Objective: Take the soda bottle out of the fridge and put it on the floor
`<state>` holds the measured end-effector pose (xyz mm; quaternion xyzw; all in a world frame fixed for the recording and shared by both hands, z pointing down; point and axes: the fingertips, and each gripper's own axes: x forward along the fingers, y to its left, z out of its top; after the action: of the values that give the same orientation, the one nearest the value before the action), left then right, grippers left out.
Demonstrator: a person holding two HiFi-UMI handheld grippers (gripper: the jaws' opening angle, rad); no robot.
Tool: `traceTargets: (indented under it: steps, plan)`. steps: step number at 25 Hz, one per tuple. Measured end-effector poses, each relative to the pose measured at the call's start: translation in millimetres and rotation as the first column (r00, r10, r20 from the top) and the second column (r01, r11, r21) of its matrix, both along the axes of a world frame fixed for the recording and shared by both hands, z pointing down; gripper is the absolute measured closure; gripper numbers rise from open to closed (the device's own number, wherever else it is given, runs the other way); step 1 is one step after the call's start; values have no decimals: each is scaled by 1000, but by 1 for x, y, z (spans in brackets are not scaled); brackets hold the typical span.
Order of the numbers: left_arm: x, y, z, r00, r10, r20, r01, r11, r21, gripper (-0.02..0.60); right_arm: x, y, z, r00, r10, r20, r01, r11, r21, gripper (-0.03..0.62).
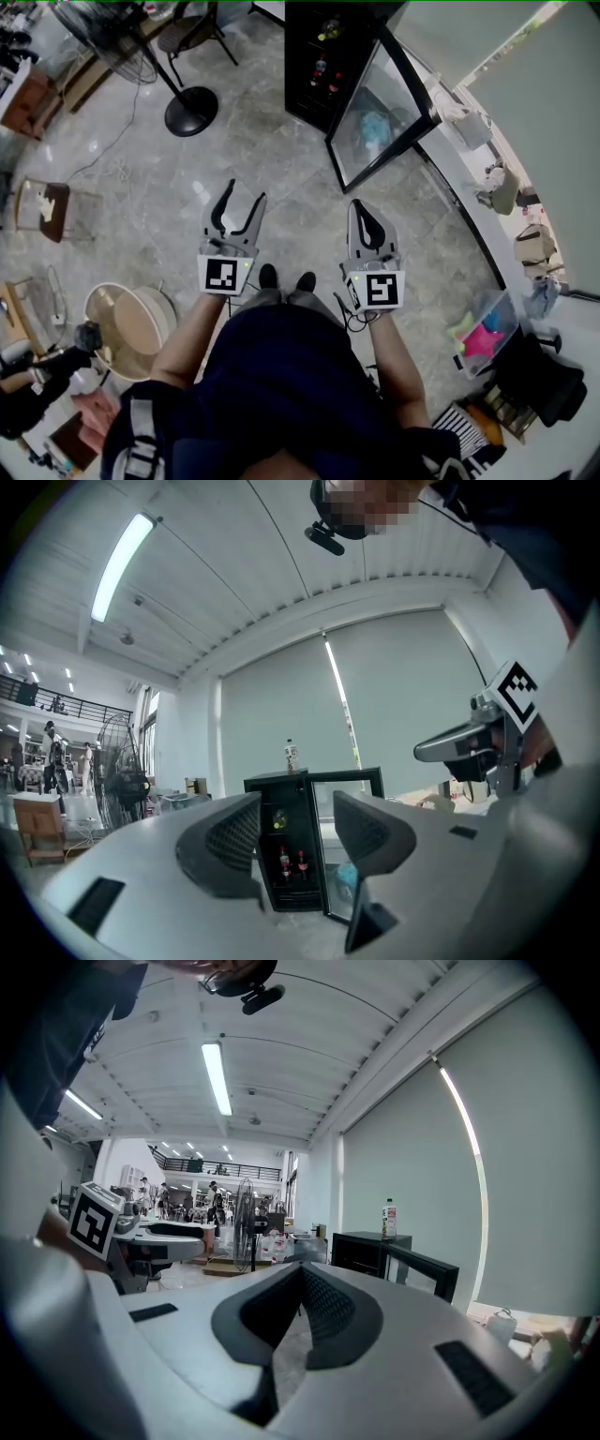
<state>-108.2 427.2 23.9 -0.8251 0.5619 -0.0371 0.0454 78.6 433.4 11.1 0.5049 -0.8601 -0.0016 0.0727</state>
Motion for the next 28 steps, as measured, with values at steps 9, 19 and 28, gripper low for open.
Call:
traceTargets:
  steps: [9, 19, 28]
  plan:
    - [17, -16, 7, 1000, 14, 12, -14, 1000, -15, 296, 22, 3, 2, 999, -20, 27, 20, 1000, -8, 576]
    - [16, -69, 16, 999, 36, 32, -35, 999, -10, 296, 34, -15, 17, 999, -23, 36, 24, 999, -36, 576]
    - [-27, -192, 27, 984, 178, 10, -178, 983, 46, 296, -21, -103, 28, 994, 109, 14, -109, 994, -14, 576]
